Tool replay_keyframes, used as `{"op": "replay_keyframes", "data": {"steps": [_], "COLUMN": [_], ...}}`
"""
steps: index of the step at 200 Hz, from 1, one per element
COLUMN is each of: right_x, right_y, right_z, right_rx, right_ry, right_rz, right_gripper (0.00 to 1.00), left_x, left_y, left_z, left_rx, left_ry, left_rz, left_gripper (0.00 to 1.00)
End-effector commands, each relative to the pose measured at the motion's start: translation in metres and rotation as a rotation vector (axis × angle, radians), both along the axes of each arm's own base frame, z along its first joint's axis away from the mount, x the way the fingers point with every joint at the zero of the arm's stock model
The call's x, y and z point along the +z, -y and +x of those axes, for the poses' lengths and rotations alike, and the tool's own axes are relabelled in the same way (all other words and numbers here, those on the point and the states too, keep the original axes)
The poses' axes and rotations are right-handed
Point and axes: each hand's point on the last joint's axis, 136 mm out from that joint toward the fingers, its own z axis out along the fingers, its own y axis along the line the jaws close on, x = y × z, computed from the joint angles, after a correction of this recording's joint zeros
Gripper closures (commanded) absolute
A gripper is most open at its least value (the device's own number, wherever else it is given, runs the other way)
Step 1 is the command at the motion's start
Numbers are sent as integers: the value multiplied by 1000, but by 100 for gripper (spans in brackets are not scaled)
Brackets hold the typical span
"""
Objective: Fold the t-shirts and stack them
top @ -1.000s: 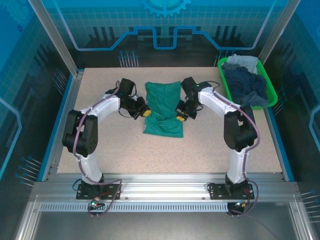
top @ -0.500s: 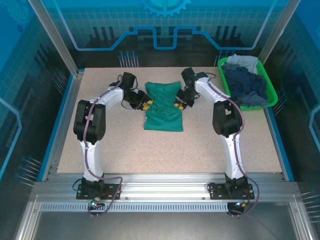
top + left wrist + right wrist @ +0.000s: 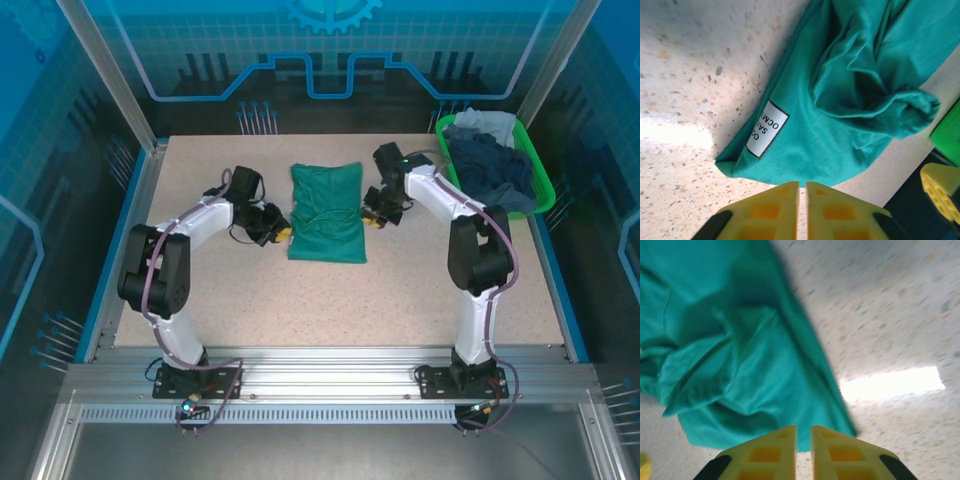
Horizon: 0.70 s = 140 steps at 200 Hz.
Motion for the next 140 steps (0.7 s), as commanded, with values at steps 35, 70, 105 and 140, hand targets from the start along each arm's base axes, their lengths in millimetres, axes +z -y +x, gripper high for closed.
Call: {"op": "replay_keyframes", "data": {"steps": [35, 70, 105, 140], "right_x": [-40, -43, -60, -75], "right_y": [-76, -81, -45, -30], "right_z": [-1, 36, 49, 51], "right_rx": [65, 15, -95, -190], "right_ry": [-53, -13, -91, -140], "right_rz": [89, 98, 29, 153], "right_gripper": [88, 89, 83, 79], "left_x": [-22, -9, -12, -14], "left_y": [19, 15, 8, 4], "left_z": [15, 13, -11, -31], "left_rx": [-52, -65, -57, -46], "left_ry": [-35, -3, -17, -26], "left_rz": [-1, 39, 60, 71], "left_gripper": [99, 97, 82, 68]}}
